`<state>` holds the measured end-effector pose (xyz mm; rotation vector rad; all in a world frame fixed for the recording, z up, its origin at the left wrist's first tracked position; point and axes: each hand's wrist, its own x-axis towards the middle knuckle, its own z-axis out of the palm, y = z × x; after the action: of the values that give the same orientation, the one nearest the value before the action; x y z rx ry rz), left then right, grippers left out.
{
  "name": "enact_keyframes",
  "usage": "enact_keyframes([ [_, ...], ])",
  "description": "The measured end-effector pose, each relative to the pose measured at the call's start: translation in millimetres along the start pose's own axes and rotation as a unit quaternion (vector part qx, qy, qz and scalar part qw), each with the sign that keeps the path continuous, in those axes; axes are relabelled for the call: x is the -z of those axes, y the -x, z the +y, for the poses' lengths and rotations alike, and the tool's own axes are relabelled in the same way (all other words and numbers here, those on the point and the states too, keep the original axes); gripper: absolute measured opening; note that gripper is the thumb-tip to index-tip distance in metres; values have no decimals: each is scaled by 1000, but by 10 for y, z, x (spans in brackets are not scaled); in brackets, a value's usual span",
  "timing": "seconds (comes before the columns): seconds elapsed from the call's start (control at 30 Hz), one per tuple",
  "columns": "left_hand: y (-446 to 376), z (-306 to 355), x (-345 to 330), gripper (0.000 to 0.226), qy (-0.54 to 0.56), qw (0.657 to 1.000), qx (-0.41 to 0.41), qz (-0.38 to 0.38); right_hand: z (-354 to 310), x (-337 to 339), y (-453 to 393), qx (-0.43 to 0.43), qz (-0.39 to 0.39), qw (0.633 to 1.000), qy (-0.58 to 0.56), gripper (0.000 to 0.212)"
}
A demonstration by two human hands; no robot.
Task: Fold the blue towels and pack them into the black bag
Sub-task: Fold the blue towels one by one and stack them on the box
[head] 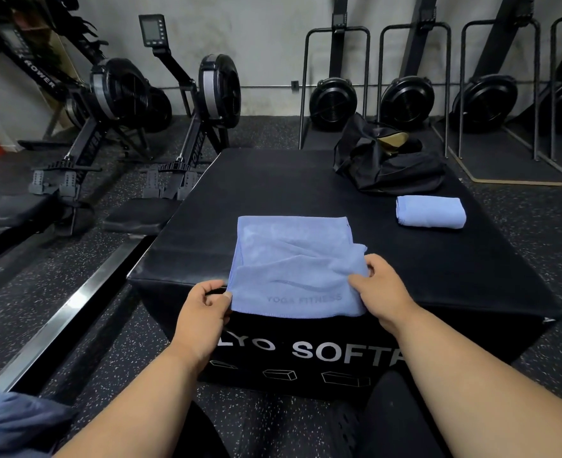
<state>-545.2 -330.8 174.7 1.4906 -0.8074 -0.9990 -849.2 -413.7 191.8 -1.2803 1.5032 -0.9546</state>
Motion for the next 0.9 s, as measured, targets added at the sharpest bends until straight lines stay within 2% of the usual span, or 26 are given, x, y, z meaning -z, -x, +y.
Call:
enact_keyframes([
  [0.13, 12, 27, 25, 22, -1, 1000, 5, 11, -86, 84, 27, 1, 13, 989, -147, 19],
  [0.3, 31, 60, 20, 22, 22, 1000, 18, 12, -65, 114, 136, -97, -72, 966, -230, 12],
  [0.4, 62, 74, 2, 21, 26, 999, 17, 10, 18, 114, 173, -122, -57, 977, -166, 5],
  [0.47, 93, 84, -6, 20, 29, 999, 16, 9, 41, 102, 239, -121, -35, 986, -110, 8],
  [0.6, 114, 81, -6, 19, 28, 999, 18, 7, 84, 92, 393, -181, -73, 970, -148, 15],
  [0.67, 117, 70, -1, 18, 29, 999, 18, 5, 113, 138, 431, -184, -96, 965, -157, 16],
  [0.73, 121, 79, 7, 17, 31, 999, 18, 10, 127, 185, 447, -167, -78, 971, -149, 13],
  [0.9, 107, 57, 80, 19, 3, 1000, 8, 17, 145, 219, 533, -102, -77, 986, -103, 44],
])
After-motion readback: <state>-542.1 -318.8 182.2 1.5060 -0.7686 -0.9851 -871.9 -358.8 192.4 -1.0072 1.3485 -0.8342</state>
